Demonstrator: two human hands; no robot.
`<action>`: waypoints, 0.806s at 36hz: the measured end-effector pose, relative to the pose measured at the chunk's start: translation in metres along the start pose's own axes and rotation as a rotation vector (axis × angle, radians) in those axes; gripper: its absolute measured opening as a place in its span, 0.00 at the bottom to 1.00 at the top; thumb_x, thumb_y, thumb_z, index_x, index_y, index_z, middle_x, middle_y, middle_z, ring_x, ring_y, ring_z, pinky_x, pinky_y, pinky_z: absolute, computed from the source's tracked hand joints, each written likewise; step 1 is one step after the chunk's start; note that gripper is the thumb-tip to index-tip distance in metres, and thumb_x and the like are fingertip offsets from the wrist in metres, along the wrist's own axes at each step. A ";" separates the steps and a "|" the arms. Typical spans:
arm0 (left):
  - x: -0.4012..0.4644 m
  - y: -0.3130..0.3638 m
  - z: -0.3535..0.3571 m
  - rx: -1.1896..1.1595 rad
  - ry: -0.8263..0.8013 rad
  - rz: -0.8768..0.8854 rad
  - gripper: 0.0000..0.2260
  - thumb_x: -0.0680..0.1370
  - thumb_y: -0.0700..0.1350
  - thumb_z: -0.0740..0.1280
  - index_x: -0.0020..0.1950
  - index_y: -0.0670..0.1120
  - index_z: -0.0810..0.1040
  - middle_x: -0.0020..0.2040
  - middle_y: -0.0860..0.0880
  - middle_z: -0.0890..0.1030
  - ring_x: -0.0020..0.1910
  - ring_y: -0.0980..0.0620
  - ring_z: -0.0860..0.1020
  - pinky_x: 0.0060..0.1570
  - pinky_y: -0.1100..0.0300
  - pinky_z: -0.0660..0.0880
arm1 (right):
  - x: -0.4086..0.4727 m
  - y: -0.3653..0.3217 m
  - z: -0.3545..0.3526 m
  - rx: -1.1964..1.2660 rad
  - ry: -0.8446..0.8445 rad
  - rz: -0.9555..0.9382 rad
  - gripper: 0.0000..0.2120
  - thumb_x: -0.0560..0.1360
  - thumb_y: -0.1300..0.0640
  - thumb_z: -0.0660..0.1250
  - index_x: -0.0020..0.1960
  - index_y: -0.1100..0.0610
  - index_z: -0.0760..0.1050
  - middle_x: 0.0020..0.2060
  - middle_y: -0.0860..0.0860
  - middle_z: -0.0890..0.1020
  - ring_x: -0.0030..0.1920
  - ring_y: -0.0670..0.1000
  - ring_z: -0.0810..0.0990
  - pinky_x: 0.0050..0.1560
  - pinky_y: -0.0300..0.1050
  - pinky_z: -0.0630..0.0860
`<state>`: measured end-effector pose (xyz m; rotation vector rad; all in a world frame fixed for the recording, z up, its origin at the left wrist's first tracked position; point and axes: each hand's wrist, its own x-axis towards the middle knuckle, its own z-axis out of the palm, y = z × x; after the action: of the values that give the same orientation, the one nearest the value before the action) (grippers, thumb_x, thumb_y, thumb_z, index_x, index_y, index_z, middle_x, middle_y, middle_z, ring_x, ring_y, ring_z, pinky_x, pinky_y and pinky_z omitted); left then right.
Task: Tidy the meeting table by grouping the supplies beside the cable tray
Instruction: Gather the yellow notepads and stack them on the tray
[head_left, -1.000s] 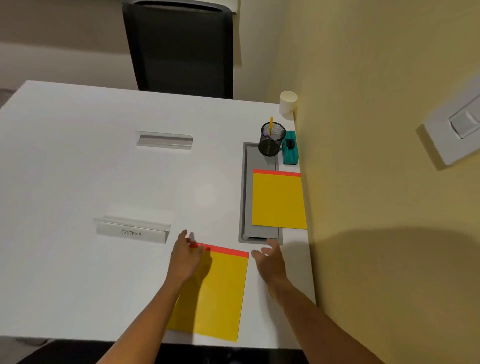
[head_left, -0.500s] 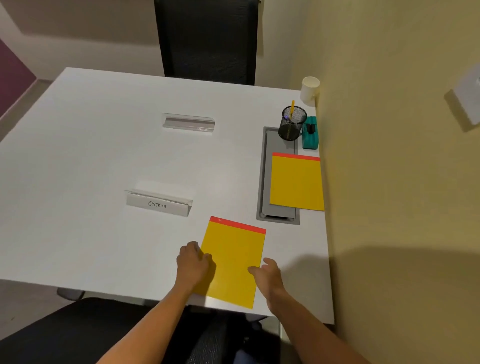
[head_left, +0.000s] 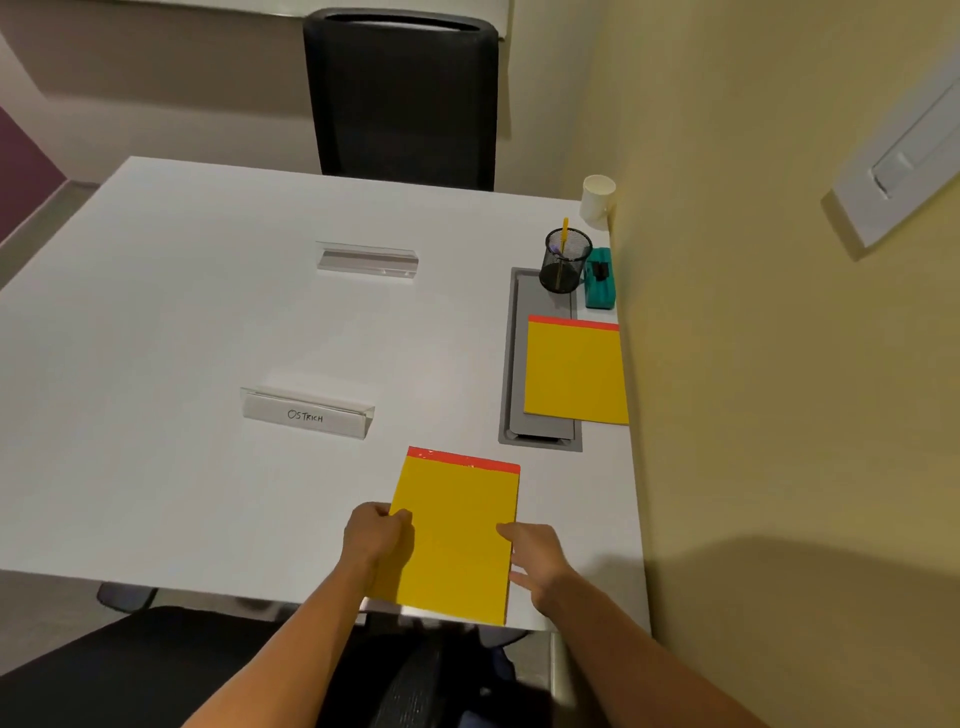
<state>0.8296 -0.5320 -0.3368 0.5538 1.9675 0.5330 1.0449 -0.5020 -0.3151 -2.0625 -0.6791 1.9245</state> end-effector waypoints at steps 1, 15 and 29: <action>-0.002 -0.001 -0.001 -0.030 0.002 -0.002 0.09 0.80 0.44 0.68 0.54 0.39 0.81 0.53 0.38 0.83 0.54 0.37 0.81 0.59 0.39 0.77 | -0.002 -0.001 -0.001 -0.001 0.006 -0.004 0.15 0.80 0.58 0.69 0.65 0.63 0.76 0.59 0.62 0.79 0.59 0.61 0.79 0.63 0.55 0.77; -0.031 0.044 -0.016 -0.239 0.153 0.127 0.12 0.80 0.38 0.65 0.64 0.41 0.76 0.57 0.41 0.80 0.50 0.45 0.76 0.52 0.52 0.72 | -0.038 -0.046 0.001 0.005 0.095 -0.234 0.13 0.78 0.71 0.59 0.59 0.69 0.79 0.46 0.66 0.83 0.39 0.55 0.76 0.40 0.45 0.71; -0.021 0.135 -0.013 -0.441 0.021 0.282 0.07 0.77 0.38 0.67 0.53 0.45 0.82 0.47 0.44 0.83 0.45 0.46 0.79 0.55 0.45 0.77 | -0.034 -0.118 -0.033 0.197 0.222 -0.359 0.23 0.80 0.67 0.65 0.74 0.59 0.70 0.72 0.55 0.74 0.68 0.55 0.73 0.60 0.44 0.67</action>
<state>0.8472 -0.4384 -0.2382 0.5441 1.7238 1.1190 1.0567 -0.4120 -0.2262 -1.8483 -0.7174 1.4776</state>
